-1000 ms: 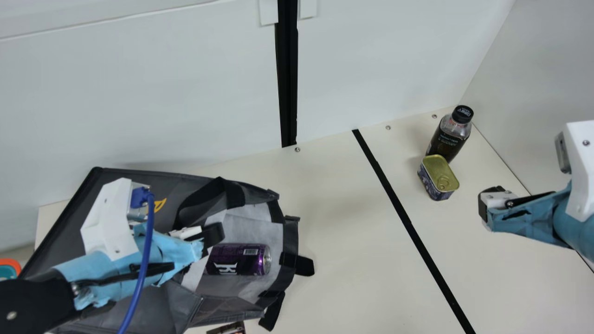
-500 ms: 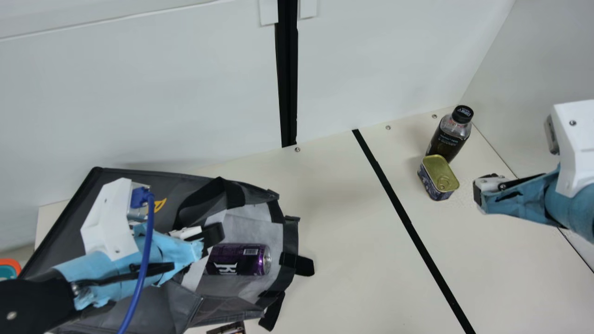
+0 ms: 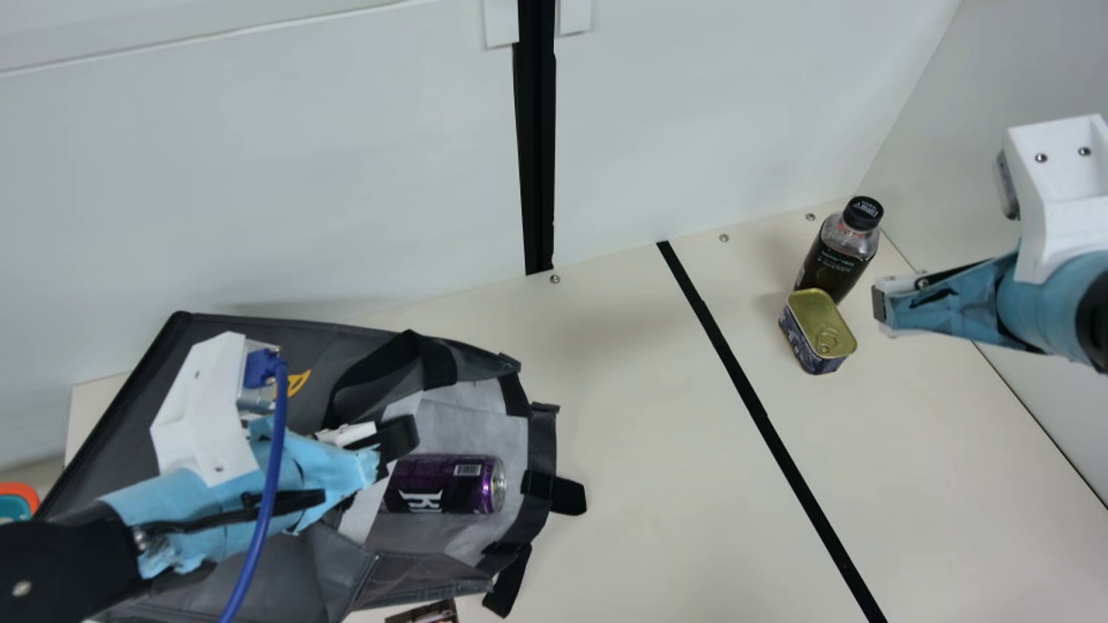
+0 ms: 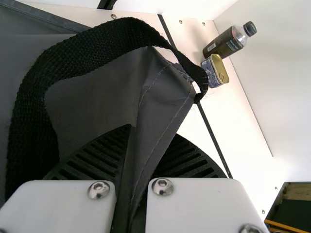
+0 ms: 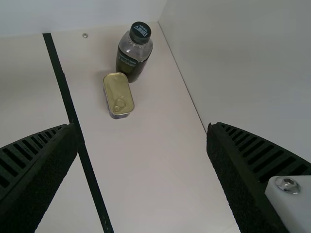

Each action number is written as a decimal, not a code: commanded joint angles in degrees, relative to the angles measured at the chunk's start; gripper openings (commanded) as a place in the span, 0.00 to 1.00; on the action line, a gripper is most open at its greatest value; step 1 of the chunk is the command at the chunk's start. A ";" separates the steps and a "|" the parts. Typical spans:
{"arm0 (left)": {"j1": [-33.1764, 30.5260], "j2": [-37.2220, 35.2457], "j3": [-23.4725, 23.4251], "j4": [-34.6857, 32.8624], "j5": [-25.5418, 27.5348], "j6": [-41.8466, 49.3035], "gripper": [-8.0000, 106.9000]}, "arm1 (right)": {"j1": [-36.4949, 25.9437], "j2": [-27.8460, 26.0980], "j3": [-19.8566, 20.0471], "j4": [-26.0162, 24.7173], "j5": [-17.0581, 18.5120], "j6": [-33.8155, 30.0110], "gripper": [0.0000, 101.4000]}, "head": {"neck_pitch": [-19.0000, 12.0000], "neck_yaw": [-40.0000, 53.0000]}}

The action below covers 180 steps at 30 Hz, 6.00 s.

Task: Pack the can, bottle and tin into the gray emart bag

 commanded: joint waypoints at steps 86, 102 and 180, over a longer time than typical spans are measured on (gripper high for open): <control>0.00 0.00 0.00 0.00 0.00 0.00 0.16 | -11.92 55.53 -42.76 18.42 0.00 -7.43 0.90 | -1.30 -0.05; 0.00 0.00 0.00 0.00 0.00 0.00 0.16 | -12.07 58.62 -44.44 19.08 0.00 -8.30 0.90 | -1.30 -0.05; 0.00 0.00 0.00 0.00 0.00 0.00 0.16 | -3.60 40.40 -30.50 24.64 -4.03 -20.54 0.00 | -1.30 -0.05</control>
